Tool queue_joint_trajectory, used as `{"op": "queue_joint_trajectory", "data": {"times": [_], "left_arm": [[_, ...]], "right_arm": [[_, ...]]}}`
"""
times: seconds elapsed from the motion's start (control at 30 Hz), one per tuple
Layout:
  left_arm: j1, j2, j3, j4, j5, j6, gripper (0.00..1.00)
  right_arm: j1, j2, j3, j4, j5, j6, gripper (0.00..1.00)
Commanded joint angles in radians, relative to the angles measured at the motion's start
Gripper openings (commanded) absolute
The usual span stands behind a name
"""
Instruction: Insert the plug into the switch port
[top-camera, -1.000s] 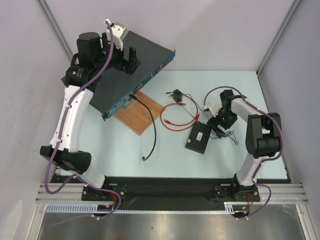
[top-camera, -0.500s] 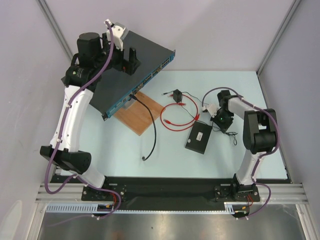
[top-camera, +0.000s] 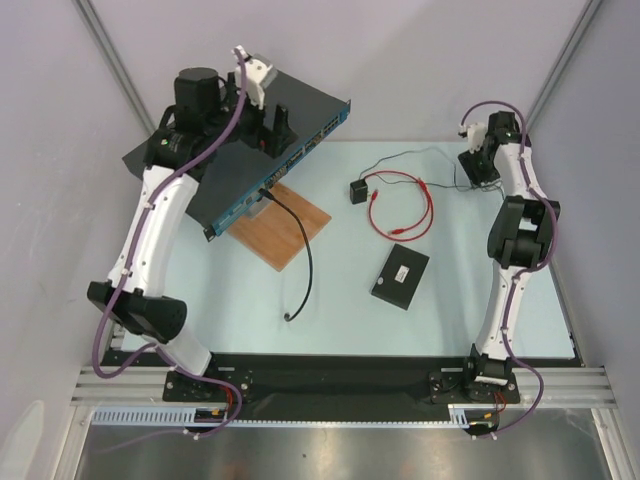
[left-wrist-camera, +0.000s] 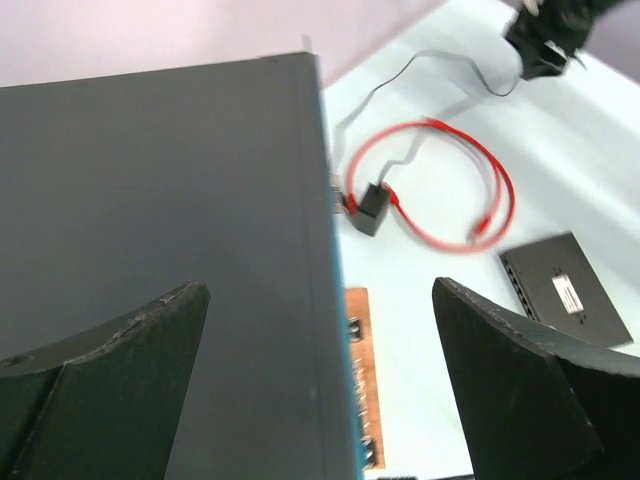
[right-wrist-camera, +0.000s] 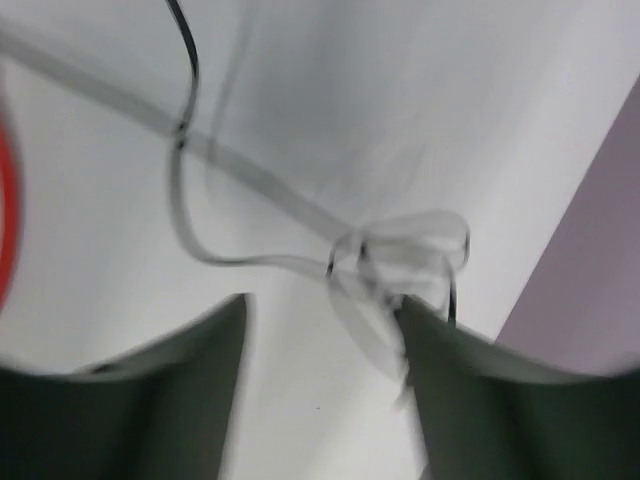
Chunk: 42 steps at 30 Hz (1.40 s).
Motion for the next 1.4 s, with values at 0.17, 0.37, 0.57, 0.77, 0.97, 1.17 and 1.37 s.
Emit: {"op": "queue_joint_trajectory", "data": {"times": [0.17, 0.37, 0.57, 0.77, 0.97, 1.17, 1.37], "left_arm": [[-0.058, 0.047, 0.081, -0.004, 0.059, 0.004, 1.00], [-0.056, 0.033, 0.062, 0.024, 0.122, -0.064, 1.00], [-0.045, 0.008, 0.019, 0.047, 0.147, -0.137, 0.97], [-0.006, -0.051, -0.042, 0.082, 0.145, -0.188, 0.96], [0.014, -0.093, -0.111, 0.122, 0.140, -0.216, 0.96], [0.019, -0.097, -0.125, 0.137, 0.150, -0.222, 0.96], [0.019, -0.074, -0.120, 0.149, 0.170, -0.239, 0.96]], "right_arm": [[0.058, -0.260, -0.175, -0.140, -0.173, 0.058, 1.00], [0.304, -0.503, -0.443, -0.096, -0.294, 0.040, 0.98], [0.536, -0.502, -0.591, -0.027, -0.234, 0.058, 0.89], [0.696, -0.459, -0.643, 0.041, -0.145, 0.094, 0.88], [0.783, -0.466, -0.792, 0.096, -0.064, 0.058, 0.82], [0.793, -0.525, -1.012, 0.156, 0.036, -0.060, 0.75], [0.744, -0.637, -1.190, 0.226, 0.120, -0.277, 0.78]]}}
